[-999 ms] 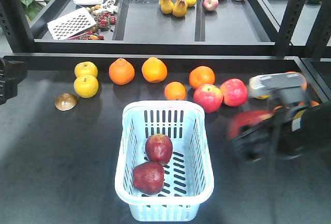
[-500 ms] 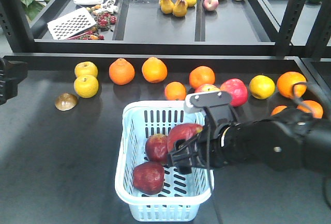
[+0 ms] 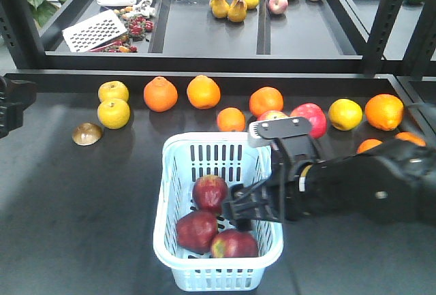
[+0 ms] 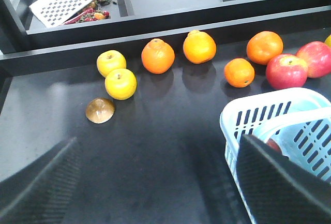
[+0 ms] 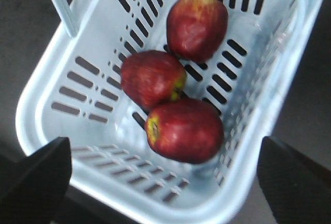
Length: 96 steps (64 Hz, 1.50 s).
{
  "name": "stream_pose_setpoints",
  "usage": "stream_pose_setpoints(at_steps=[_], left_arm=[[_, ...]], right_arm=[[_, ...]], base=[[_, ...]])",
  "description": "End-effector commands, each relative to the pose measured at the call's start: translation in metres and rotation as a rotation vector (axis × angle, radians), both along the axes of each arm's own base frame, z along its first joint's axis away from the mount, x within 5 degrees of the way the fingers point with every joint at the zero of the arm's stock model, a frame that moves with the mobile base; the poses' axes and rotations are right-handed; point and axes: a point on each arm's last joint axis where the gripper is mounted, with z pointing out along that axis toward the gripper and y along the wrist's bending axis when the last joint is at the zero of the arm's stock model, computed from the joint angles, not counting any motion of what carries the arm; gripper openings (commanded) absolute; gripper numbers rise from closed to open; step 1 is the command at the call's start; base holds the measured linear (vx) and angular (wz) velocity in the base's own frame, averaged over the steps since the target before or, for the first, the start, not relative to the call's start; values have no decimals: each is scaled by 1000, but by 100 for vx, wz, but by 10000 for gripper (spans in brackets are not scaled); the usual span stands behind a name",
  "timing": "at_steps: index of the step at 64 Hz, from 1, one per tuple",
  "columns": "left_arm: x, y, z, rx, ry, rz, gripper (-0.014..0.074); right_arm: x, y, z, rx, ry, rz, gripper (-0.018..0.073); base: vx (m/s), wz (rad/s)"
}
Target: Pick three apples into basket with both arms
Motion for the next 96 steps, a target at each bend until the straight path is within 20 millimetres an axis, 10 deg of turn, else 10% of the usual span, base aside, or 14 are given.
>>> stream_pose_setpoints(at_steps=[1, 34, 74, 96], left_arm=[[0, 0, 13, -23, -83, -15, 590], [0, -1, 13, -25, -87, -16, 590], [0, 0, 13, -19, -85, -14, 570], [0, 0, 13, -20, -85, -13, -10]], right_arm=[[-4, -17, 30, 9, -64, -20, 700], [-90, -154, 110, -189, -177, -411, 612], [-117, -163, 127, -180, -306, -457, 476], [-116, -163, 127, -185, -316, -458, -15]], base=[[0, 0], [0, 0], [0, 0], [0, 0]])
